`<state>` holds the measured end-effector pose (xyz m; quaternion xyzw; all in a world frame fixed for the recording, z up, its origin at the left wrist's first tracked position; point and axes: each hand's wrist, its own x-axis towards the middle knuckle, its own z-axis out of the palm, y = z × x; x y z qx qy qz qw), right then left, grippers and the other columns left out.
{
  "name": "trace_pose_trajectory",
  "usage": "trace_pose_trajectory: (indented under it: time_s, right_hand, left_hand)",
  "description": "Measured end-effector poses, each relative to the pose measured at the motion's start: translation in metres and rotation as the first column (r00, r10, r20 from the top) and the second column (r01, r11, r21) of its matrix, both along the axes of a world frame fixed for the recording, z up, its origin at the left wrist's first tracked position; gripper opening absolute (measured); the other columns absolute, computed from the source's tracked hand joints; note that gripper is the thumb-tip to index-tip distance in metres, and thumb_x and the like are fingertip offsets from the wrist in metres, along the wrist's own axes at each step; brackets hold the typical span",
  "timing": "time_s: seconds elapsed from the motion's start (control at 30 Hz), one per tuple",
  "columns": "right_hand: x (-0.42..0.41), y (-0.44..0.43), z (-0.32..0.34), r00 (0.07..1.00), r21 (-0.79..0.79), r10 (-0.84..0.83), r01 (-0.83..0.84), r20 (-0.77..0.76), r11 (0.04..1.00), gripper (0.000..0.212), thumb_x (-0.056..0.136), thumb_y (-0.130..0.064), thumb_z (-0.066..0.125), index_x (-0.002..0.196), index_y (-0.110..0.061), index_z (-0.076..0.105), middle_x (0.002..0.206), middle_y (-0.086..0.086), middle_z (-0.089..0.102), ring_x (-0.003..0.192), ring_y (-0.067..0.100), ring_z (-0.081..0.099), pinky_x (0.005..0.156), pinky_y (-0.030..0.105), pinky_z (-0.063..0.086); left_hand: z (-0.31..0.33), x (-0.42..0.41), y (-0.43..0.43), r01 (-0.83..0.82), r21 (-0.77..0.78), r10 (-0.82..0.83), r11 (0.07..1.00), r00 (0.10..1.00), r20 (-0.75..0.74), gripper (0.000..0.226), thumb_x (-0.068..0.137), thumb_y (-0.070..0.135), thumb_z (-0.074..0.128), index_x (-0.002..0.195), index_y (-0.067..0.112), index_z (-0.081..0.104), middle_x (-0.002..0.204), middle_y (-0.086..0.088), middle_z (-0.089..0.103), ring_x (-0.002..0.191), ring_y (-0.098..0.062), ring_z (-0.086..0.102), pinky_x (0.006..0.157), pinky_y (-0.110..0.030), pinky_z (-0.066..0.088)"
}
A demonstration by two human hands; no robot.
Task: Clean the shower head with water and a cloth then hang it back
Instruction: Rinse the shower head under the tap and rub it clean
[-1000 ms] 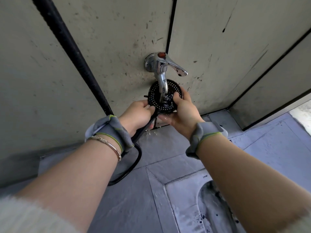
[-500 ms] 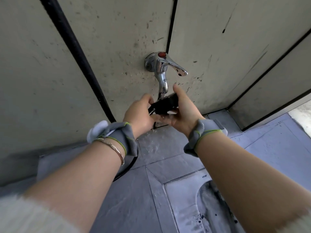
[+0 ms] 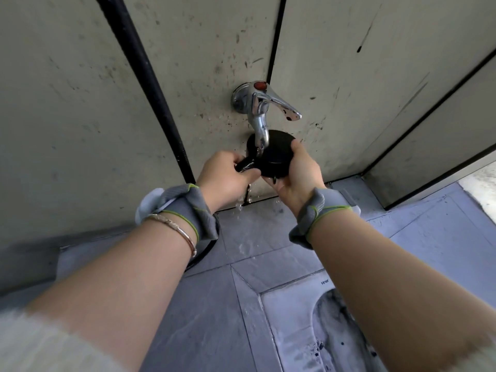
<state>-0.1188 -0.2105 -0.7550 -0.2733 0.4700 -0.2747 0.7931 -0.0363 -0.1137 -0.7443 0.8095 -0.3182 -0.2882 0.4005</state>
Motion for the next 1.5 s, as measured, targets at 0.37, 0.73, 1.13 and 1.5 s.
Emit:
trace_pose_trajectory:
  time_s: [0.37,0.73,1.13,1.5]
  right_hand:
    - [-0.019,-0.012,0.002,1.000,-0.116,-0.023,0.023,0.003,0.993,0.044,0.086,-0.036,0.061,0.125,-0.023,0.047,0.123,0.007,0.059,0.097,0.021,0.063,0.061,0.032,0.055]
    - [0.009,0.024,0.000,0.900,-0.332,0.135,-0.288,-0.415,0.898,0.034,0.089,-0.038,0.055,0.106,-0.011,0.042,0.099,0.013,0.057,0.074,0.029,0.062,0.060,0.039,0.057]
    - [0.009,0.040,0.003,0.398,-0.448,-0.258,-0.877,-0.880,0.173,0.050,0.097,-0.039,0.029,0.145,-0.024,0.025,0.159,0.007,0.005,0.144,0.033,0.001,0.112,0.053,0.009]
    - [-0.008,0.015,-0.005,0.625,-0.641,-0.174,-0.682,-0.761,0.354,0.041,0.097,-0.041,0.028,0.109,-0.026,0.065,0.156,0.000,0.024,0.144,0.024,0.011,0.115,0.055,0.004]
  left_hand:
    - [-0.002,-0.001,0.011,0.144,0.050,-0.135,0.988,0.980,-0.148,0.027,0.084,0.031,0.063,0.081,0.004,0.063,0.069,-0.011,0.058,0.055,-0.022,0.051,0.055,-0.027,0.043]
    - [-0.014,0.021,0.047,0.110,0.219,-0.084,0.969,0.988,-0.128,0.022,0.084,0.025,0.063,0.067,0.013,0.054,0.064,-0.011,0.056,0.052,-0.016,0.047,0.047,-0.021,0.038]
    - [-0.014,0.016,0.041,0.129,0.157,-0.109,0.979,0.986,-0.128,0.022,0.084,0.021,0.064,0.065,0.015,0.053,0.059,-0.003,0.052,0.051,-0.012,0.043,0.043,-0.018,0.035]
    - [-0.013,-0.004,0.014,0.114,0.222,-0.126,0.968,0.991,0.038,0.024,0.079,0.030,0.067,0.085,0.006,0.064,0.073,-0.009,0.056,0.071,-0.026,0.055,0.061,-0.026,0.035]
